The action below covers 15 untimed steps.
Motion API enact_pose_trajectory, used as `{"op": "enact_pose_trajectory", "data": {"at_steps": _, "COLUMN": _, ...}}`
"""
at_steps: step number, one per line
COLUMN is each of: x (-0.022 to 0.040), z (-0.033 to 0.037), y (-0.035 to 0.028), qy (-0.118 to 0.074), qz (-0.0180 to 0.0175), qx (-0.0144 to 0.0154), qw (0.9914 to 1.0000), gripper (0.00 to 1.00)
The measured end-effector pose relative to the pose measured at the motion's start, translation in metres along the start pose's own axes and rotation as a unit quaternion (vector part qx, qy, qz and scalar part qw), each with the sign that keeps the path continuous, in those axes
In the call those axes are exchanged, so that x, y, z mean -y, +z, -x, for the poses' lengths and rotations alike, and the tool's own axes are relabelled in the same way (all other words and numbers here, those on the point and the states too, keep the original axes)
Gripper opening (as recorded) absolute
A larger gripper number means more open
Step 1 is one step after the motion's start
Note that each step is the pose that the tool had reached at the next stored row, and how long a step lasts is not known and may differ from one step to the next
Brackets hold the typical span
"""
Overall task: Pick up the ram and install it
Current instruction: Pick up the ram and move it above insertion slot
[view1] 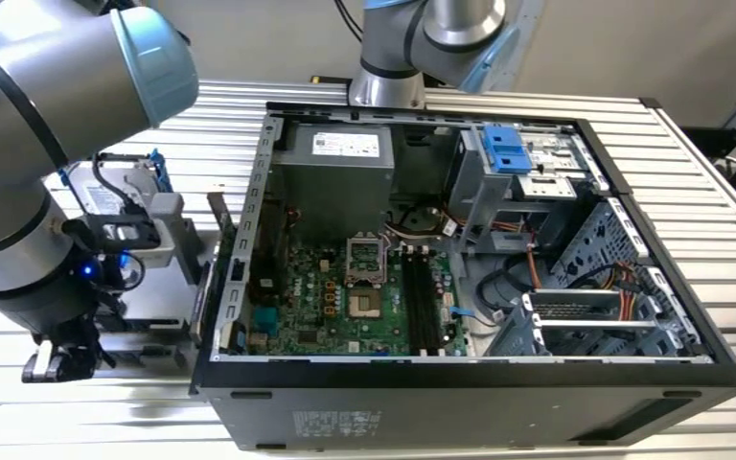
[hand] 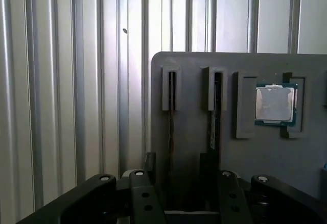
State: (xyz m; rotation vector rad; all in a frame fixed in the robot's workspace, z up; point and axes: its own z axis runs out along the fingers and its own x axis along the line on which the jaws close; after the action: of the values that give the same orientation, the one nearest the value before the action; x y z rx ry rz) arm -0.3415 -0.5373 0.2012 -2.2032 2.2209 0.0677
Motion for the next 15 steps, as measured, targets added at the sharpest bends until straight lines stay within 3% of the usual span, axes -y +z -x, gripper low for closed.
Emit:
{"op": "enact_pose_trajectory", "data": {"at_steps": 6, "x": 0.0001, "z": -0.0009, "y": 0.0070, "qy": 0.000, "qz": 0.0031, "qx": -0.0001, "qw": 1.00000, "gripper": 1.00}}
{"op": "enact_pose_trajectory", "data": {"at_steps": 15, "x": 0.0000, "z": -0.0005, "y": 0.0056, "qy": 0.000, "qz": 0.0032, "qx": 0.0000, "qw": 0.99999, "gripper": 1.00}}
